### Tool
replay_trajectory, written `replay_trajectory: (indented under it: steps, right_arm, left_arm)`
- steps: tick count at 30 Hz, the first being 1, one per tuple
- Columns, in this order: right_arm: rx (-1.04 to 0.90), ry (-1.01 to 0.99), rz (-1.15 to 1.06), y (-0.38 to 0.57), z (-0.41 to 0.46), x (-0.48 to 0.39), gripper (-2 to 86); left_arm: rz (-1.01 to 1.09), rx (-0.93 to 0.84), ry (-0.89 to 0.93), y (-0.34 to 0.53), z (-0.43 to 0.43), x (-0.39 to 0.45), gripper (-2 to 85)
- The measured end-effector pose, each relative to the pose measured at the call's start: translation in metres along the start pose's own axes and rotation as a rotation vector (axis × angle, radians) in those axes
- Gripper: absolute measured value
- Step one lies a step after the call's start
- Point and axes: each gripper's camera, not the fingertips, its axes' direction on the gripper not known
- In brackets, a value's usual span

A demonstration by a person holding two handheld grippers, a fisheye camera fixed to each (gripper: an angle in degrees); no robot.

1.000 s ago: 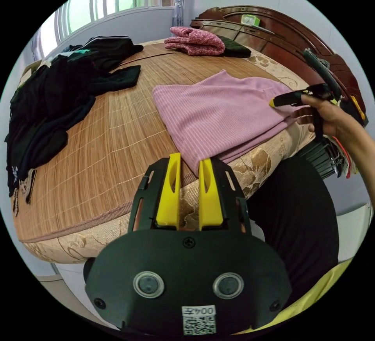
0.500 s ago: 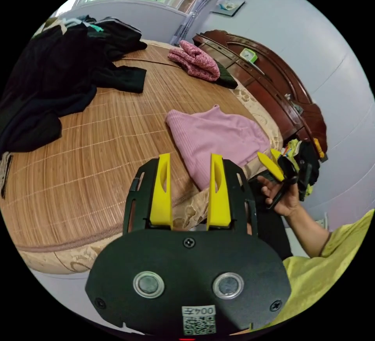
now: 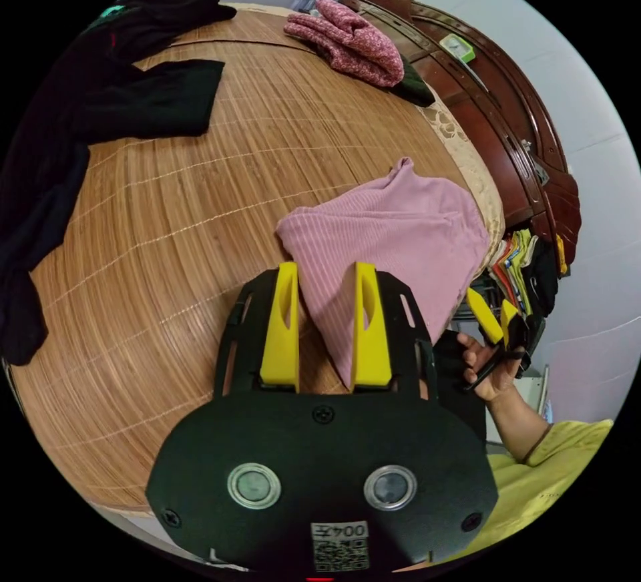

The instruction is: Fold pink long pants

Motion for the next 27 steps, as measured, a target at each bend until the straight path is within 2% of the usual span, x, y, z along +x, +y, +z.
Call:
replay_trajectory:
  steps: [3, 8, 12, 15, 17, 21, 25, 27]
  right_arm:
    - [-0.002, 0.020, -0.013, 0.002, 0.010, -0.006, 16.1]
    - [0.056, 0.098, -0.013, 0.004, 0.021, -0.019, 13.6]
    - [0.060, 0.142, 0.042, 0.001, 0.030, -0.025, 13.0]
    - [0.017, 0.251, -0.011, -0.009, 0.048, -0.043, 12.5]
    - [-0.014, 0.404, -0.122, -0.021, 0.072, -0.068, 12.2]
    - [-0.089, 0.524, -0.169, -0.048, 0.113, -0.095, 12.3]
    - [-0.287, 0.710, -0.138, -0.072, 0.171, -0.098, 13.2]
    - [-0.313, 0.783, -0.154, -0.078, 0.189, -0.099, 12.5]
  left_arm:
    - [0.034, 0.044, -0.023, 0.008, 0.005, 0.002, 6.6]
    - [-0.052, 0.133, -0.011, 0.048, 0.000, -0.010, 3.7]
    - [-0.114, 0.184, -0.106, 0.114, -0.017, -0.030, 3.0]
    - [-0.159, 0.236, -0.145, 0.169, -0.030, -0.044, 2.9]
    - [-0.172, 0.271, -0.134, 0.200, -0.032, -0.046, 3.0]
    - [-0.153, 0.364, -0.120, 0.255, -0.035, -0.033, 3.7]
    - [-0.080, 0.338, -0.126, 0.280, -0.029, -0.013, 5.8]
    - [-0.045, 0.314, -0.133, 0.287, -0.026, -0.008, 6.6]
